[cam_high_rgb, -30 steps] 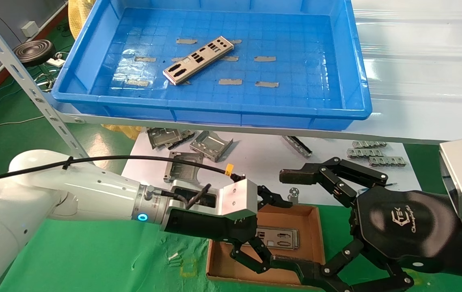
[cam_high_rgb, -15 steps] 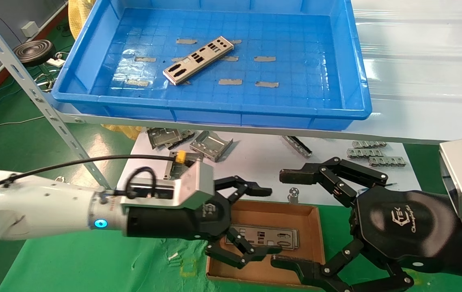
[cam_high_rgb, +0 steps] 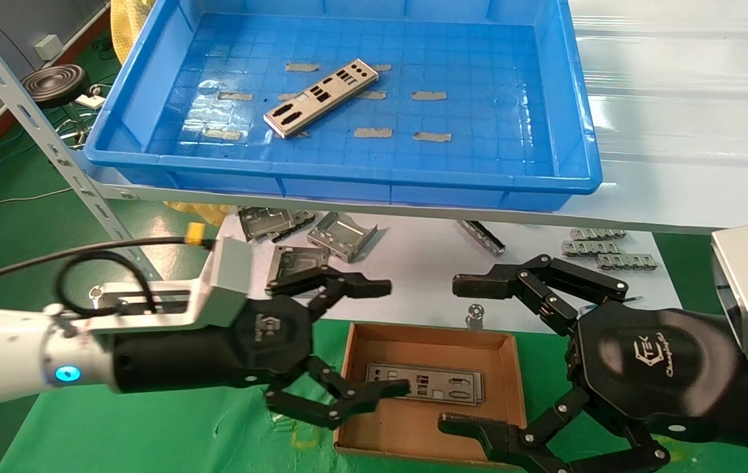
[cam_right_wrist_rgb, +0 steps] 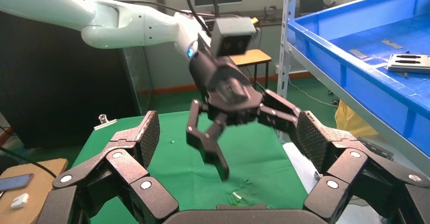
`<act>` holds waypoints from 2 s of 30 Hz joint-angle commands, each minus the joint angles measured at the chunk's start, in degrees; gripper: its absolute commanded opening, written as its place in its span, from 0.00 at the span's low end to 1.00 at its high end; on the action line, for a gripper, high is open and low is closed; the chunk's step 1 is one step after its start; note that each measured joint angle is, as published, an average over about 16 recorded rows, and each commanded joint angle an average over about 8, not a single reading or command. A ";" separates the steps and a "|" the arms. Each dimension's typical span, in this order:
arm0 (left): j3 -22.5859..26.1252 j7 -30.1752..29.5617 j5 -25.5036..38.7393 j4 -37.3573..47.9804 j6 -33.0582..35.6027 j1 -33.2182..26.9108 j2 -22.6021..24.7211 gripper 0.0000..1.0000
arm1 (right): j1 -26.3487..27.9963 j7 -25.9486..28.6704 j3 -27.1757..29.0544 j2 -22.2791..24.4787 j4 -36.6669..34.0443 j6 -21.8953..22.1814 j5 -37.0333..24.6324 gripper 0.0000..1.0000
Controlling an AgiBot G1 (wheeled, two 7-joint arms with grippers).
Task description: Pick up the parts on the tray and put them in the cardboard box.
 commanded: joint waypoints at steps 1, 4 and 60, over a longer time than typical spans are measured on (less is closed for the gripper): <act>-1.54 -1.12 -0.17 -1.73 0.20 0.93 -1.35 1.00 | 0.00 0.00 0.00 0.00 0.00 0.00 0.00 1.00; -3.89 -2.83 -0.44 -4.38 0.52 2.36 -3.42 1.00 | 0.00 0.00 0.00 0.00 0.00 0.00 0.00 1.00; -22.92 -16.61 -2.63 -25.77 3.06 13.90 -20.11 1.00 | -0.01 -0.01 0.00 0.01 -0.02 0.02 0.02 1.00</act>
